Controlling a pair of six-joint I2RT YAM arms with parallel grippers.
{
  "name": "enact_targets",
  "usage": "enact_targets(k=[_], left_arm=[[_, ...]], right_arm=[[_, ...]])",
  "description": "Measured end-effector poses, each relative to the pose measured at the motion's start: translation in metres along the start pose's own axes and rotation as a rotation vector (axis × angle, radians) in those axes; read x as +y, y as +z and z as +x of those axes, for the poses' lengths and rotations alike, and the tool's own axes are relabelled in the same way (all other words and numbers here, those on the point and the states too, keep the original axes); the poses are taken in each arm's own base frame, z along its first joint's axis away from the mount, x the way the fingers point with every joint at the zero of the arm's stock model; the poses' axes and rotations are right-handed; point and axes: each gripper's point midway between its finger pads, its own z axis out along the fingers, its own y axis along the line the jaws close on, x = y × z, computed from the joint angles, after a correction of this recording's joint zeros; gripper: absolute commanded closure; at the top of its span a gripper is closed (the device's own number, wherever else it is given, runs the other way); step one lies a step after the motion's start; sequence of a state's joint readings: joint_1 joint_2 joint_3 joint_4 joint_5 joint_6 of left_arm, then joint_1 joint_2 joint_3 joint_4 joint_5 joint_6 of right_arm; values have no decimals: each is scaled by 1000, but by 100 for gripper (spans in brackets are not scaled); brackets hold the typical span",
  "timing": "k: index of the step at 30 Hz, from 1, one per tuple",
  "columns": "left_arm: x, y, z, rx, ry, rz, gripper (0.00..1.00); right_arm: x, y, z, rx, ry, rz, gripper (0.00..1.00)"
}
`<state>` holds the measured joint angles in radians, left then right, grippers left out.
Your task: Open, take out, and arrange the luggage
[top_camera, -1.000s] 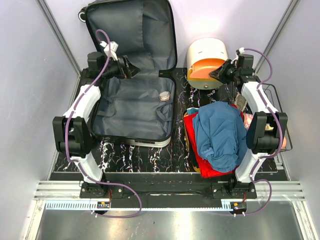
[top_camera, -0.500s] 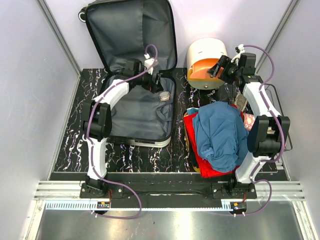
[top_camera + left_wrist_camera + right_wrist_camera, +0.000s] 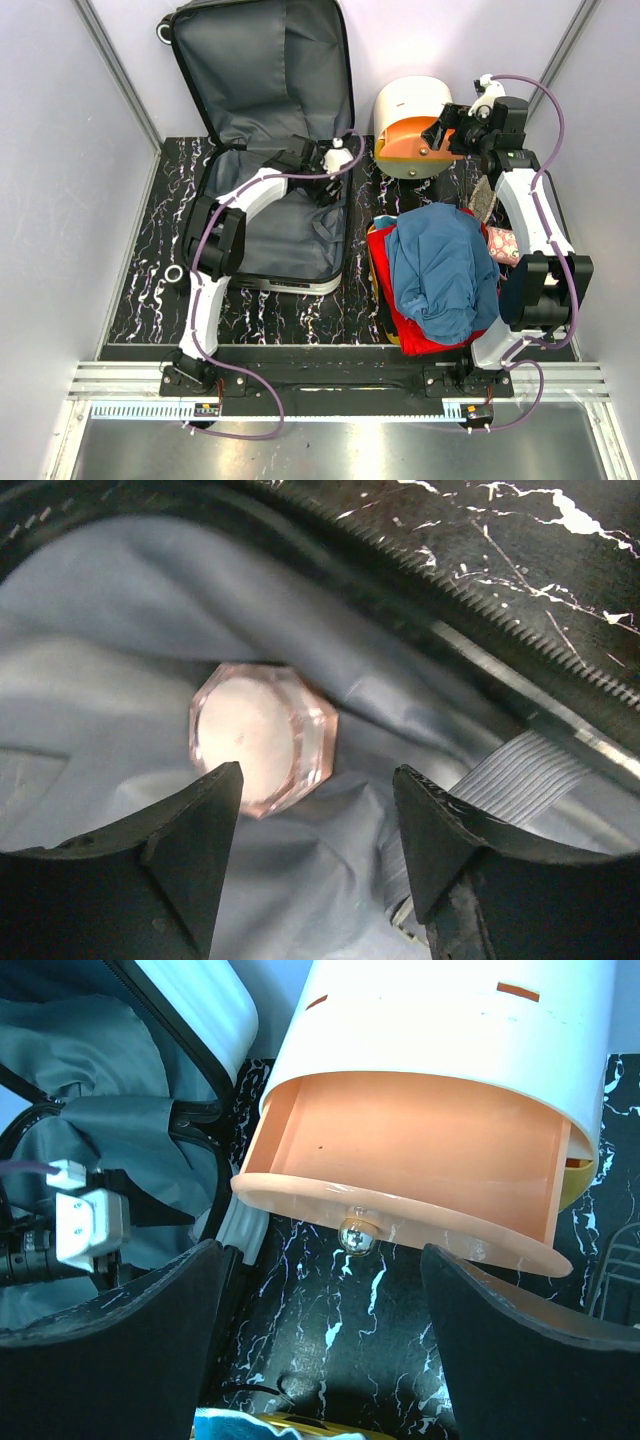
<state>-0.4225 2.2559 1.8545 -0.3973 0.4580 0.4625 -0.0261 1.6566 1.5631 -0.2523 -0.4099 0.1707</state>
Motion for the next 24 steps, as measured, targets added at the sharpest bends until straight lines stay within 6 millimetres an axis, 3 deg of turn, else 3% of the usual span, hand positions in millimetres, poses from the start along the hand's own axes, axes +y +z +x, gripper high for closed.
enact_targets(k=[5, 11, 16, 24], left_arm=[[-7, 15, -6, 25, 155, -44, 39], [13, 22, -7, 38, 250, -143, 41], [28, 33, 11, 87, 303, -208, 57], [34, 30, 7, 85, 299, -244, 74]], right_arm=[[-1, 0, 0, 0, -17, 0, 11], [0, -1, -1, 3, -21, 0, 11], [2, -2, -6, -4, -27, -2, 11], [4, -4, -8, -5, -32, -12, 11]])
